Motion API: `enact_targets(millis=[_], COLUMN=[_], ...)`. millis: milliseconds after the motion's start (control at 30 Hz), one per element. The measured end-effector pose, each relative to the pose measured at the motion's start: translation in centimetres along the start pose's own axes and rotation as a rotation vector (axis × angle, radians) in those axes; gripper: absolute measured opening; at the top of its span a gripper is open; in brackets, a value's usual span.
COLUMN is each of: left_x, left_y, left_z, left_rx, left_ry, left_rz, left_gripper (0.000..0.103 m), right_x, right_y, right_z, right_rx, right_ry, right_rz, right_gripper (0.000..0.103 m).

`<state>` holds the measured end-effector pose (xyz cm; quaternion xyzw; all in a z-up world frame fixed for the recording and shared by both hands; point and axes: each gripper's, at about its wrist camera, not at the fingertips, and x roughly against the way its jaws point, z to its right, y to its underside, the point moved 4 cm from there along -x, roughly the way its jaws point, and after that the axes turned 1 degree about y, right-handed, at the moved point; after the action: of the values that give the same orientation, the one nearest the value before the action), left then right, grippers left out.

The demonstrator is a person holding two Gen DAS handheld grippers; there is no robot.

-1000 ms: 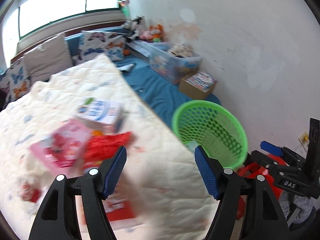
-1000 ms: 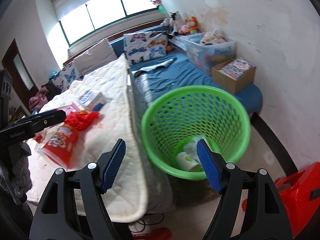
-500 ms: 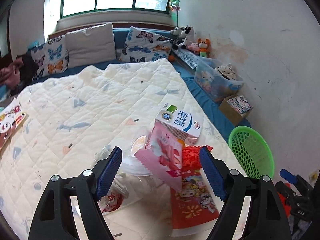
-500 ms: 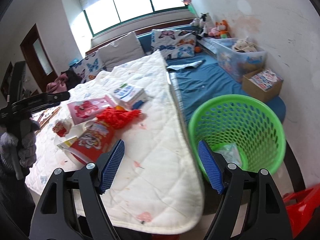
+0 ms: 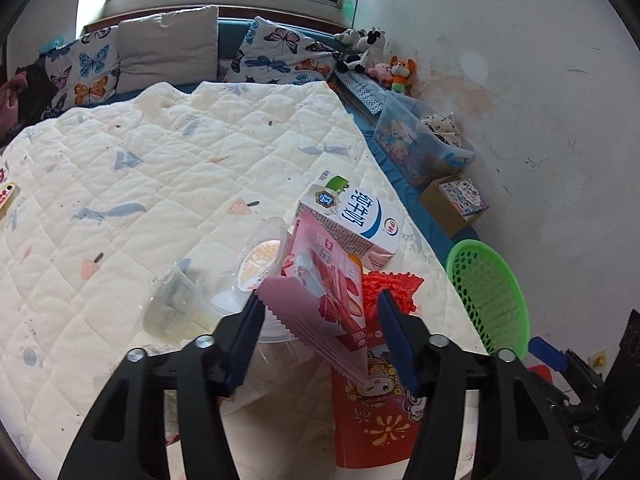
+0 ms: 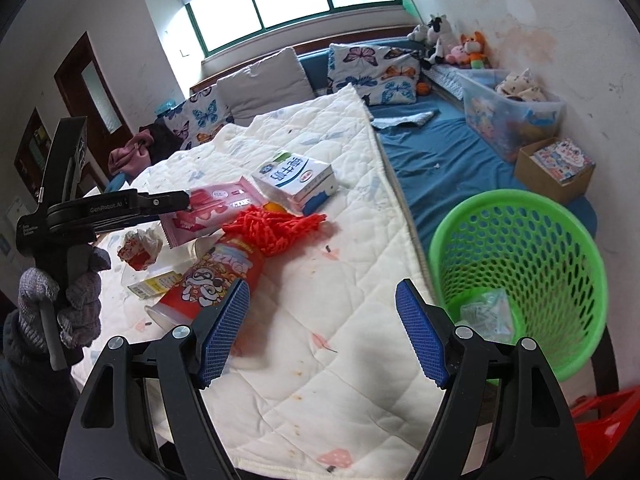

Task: Collect trash
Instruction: 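Grasp the pink wafer box with the left gripper while the right gripper grasps the red snack canister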

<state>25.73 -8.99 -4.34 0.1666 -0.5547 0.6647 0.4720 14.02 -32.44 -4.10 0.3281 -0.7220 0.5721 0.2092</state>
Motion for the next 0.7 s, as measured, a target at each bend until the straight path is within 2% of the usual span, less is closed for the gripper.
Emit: enact_targets(millis=[133,300,700], left_x=[0.0,0.7,5.7], left_y=[0.2,0.3,-0.4], left_z=[0.0,0.1,-0.3], left_rx=[0.016,0.012,-0.024], left_ry=[0.036,0.054,0.081], left_rz=[-0.001,0.025,0.133], left_gripper=[0.031,0.021,0.016], right_x=[-1.2,-2.4,-6.7], right_y=[0.0,-0.4,-1.4], right_z=[-0.7,-2.0,-6.4], right_rx=[-0.017,-0.034,-0.050], right_ry=[-0.030,-0.081,-0.204], right_rz=[-0.028,-0.065,-0.210], right_gripper=[0.076,0.076,0.076])
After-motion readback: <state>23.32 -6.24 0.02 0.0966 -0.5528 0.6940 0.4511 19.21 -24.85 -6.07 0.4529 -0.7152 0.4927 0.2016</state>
